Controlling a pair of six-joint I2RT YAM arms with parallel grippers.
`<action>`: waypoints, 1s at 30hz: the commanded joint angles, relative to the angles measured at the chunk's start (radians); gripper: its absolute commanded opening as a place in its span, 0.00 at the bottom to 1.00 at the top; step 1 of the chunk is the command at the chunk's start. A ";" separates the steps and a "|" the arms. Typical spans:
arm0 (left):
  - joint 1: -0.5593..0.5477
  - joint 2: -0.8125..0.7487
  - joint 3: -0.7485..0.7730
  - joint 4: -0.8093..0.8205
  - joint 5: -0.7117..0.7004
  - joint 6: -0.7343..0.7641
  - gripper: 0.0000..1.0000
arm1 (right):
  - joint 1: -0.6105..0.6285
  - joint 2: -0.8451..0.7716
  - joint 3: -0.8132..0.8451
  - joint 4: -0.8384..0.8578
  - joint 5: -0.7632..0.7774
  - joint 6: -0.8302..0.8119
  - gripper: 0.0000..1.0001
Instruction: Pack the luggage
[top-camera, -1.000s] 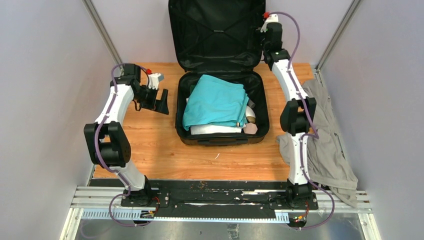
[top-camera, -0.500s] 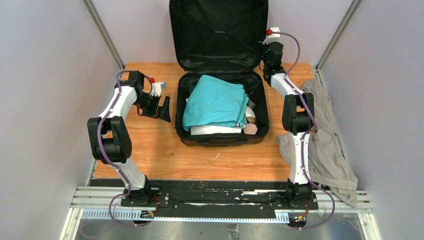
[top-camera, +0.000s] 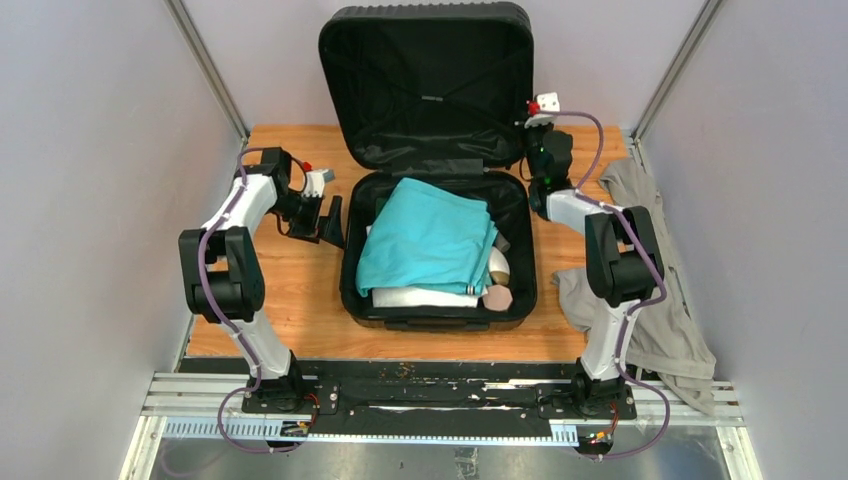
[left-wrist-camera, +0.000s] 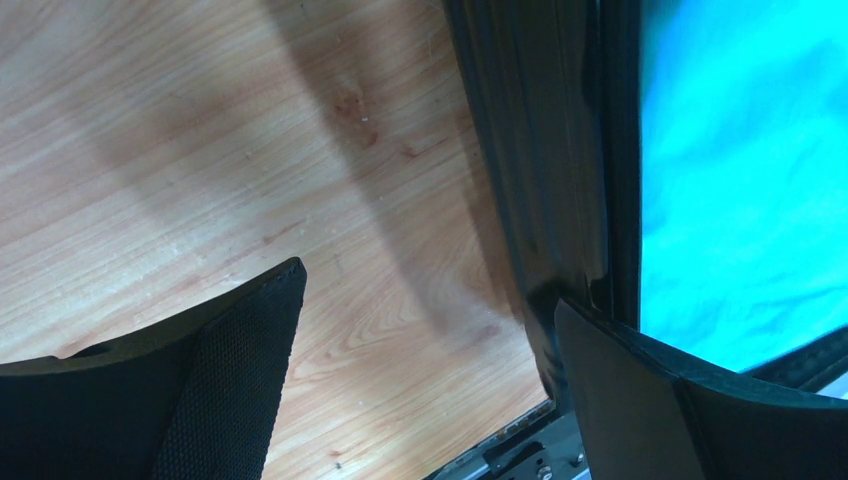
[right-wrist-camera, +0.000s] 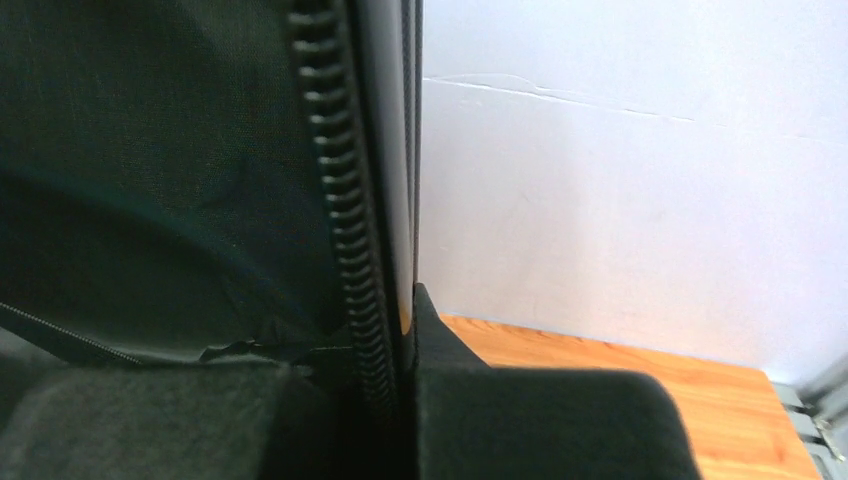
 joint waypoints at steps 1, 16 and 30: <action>0.002 0.059 -0.014 0.039 0.037 -0.040 1.00 | 0.096 -0.089 -0.197 0.243 -0.019 -0.099 0.00; 0.050 0.056 0.038 0.018 0.237 -0.103 0.79 | 0.129 -0.152 -0.412 0.417 0.035 -0.088 0.00; 0.041 -0.098 0.048 -0.048 0.251 -0.051 0.88 | 0.133 -0.193 -0.456 0.445 -0.007 -0.067 0.00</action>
